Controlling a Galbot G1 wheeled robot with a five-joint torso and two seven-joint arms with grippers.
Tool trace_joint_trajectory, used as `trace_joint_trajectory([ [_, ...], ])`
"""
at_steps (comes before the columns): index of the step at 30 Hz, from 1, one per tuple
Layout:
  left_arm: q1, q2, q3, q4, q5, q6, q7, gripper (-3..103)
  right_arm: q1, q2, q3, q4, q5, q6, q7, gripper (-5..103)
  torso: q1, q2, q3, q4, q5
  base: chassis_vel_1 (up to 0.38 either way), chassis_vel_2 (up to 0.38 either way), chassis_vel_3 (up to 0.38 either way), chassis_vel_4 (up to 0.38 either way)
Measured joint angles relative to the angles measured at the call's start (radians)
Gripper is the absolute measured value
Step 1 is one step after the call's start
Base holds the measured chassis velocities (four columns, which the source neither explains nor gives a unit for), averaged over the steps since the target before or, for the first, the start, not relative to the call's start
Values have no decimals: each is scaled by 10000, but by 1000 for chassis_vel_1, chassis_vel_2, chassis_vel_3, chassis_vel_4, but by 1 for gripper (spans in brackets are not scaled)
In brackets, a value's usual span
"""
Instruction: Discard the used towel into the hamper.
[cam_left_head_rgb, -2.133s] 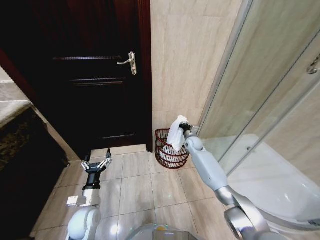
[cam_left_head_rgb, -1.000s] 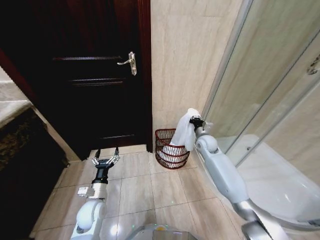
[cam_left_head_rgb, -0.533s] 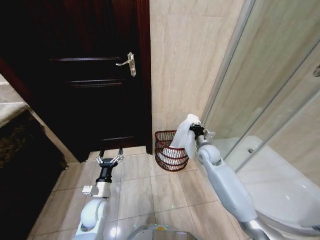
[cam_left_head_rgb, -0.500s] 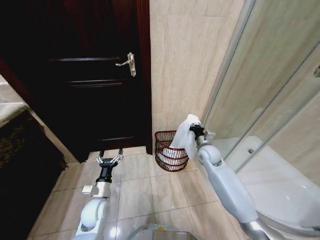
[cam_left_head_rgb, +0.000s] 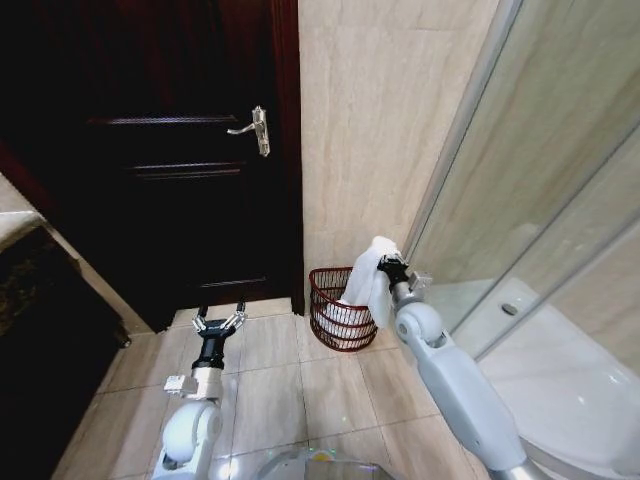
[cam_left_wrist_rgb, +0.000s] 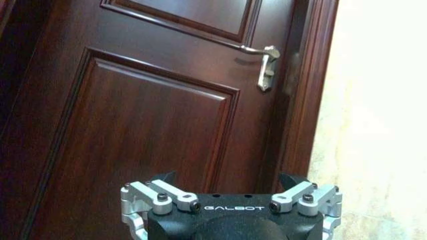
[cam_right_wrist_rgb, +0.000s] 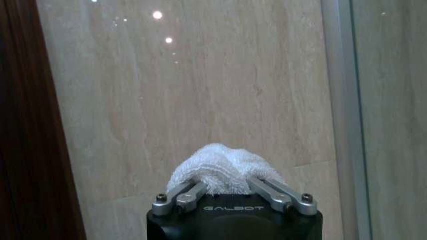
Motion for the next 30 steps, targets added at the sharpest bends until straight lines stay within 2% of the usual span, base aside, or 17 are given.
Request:
trace_joint_trajectory([
  [13, 165, -233, -30, -65, 107, 21, -81, 100, -596, -102, 215, 604, 90, -46, 110, 8, 1, -4, -1, -3, 1, -67, 107, 120, -61],
  [15, 157, -232, -3, -39, 178, -167, -273, 100, -679, -96, 245, 732, 78, -46, 220, 8, -7, -31, -16, 4, 2, 8, 119, 125, 9],
  [19, 104, -205, 94, 71, 326, -516, -551, 100, -848, -117, 360, 967, -85, -46, 346, 8, -17, -48, -31, 3, -1, 22, 63, 62, 13],
  [24, 143, -216, 286, 150, 437, -602, -595, 100, -1016, -119, 571, 1093, -423, -17, 370, 8, -24, -55, -36, -6, 0, 0, 0, 0, 0],
  [30, 157, -183, 300, 163, 449, -617, -599, 100, -465, -322, 655, 936, -202, -62, 463, 8, -23, -58, -35, -1, 1, 0, 0, 0, 0],
])
